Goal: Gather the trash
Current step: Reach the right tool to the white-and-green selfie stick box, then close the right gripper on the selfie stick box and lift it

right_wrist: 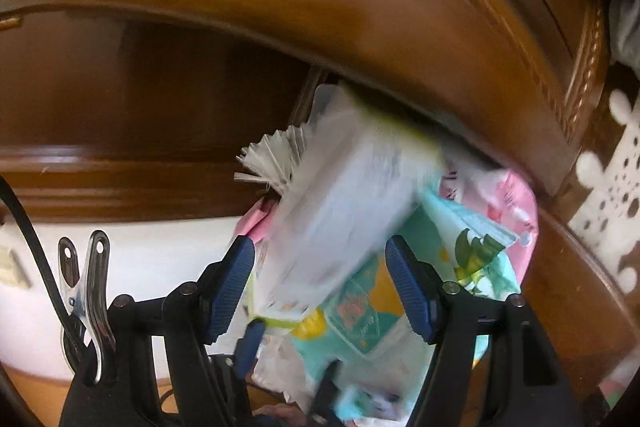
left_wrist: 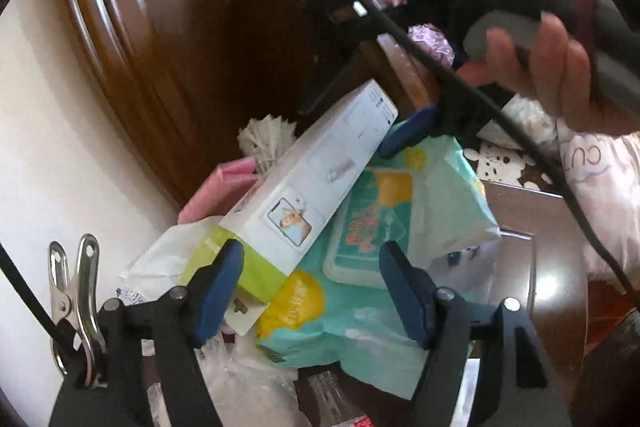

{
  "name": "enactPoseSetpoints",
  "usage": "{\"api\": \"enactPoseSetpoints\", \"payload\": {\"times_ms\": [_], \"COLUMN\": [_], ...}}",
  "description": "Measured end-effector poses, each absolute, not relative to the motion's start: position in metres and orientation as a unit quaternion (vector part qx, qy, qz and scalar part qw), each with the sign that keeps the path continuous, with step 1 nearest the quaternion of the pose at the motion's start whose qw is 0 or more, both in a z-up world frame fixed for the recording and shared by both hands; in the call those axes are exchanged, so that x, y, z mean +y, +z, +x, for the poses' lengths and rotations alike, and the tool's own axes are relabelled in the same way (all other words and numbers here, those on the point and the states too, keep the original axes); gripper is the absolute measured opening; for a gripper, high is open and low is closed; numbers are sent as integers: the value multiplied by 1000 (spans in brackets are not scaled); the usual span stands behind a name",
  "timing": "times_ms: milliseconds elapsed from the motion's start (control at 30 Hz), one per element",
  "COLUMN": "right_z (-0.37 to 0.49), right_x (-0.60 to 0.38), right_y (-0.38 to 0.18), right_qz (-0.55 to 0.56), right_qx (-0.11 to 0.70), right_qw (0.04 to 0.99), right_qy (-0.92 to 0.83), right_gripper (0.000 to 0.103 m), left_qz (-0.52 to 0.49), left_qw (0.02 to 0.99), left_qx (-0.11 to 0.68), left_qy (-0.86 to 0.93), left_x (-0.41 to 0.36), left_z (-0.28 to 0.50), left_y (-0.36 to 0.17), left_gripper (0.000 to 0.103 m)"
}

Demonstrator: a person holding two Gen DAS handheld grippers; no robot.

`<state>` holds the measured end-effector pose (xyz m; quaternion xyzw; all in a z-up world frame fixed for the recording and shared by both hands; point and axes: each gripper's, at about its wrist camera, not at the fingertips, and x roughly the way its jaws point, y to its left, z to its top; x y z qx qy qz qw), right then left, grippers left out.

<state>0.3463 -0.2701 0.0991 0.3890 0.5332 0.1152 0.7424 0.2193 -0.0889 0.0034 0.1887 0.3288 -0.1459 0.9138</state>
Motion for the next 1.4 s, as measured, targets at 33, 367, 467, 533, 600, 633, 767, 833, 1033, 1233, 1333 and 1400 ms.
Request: {"api": "enactPoseSetpoints", "payload": {"times_ms": [33, 367, 467, 533, 600, 633, 767, 833, 1033, 1233, 1333, 1400], "right_z": [350, 386, 399, 403, 403, 402, 392, 386, 379, 375, 387, 392], "right_x": [-265, -246, -240, -230, -226, -223, -210, -200, -173, -161, -144, -136], "right_y": [98, 81, 72, 68, 70, 71, 70, 70, 60, 56, 47, 41], "right_qz": [389, 388, 399, 390, 384, 383, 398, 404, 405, 390, 381, 380], "right_qx": [536, 541, 526, 523, 509, 504, 479, 466, 455, 442, 439, 438], "right_qw": [741, 746, 750, 757, 769, 773, 776, 776, 769, 767, 769, 772], "right_qy": [111, 33, 27, 29, 39, 45, 102, 136, 193, 252, 267, 262], "right_gripper": [71, 71, 63, 53, 50, 48, 46, 45, 43, 42, 42, 42], "left_qz": [177, 168, 164, 163, 160, 157, 114, 84, 52, 105, 155, 156], "left_qw": [916, 926, 925, 925, 926, 926, 926, 927, 928, 927, 919, 921], "left_qx": [328, 318, 320, 321, 322, 322, 329, 329, 336, 314, 318, 315], "left_qy": [-147, -117, -123, -121, -119, -123, -144, -156, -154, -177, -176, -170], "left_x": [-86, -64, -61, -65, -62, -60, -49, -44, -31, -36, -51, -55], "left_z": [220, 215, 207, 205, 209, 210, 215, 218, 226, 215, 208, 205], "left_y": [5, 24, 21, 18, 19, 18, 19, 18, 18, 21, 16, 16], "left_gripper": [74, 74, 74, 74, 74, 74, 74, 74, 74, 74, 60, 57]}}
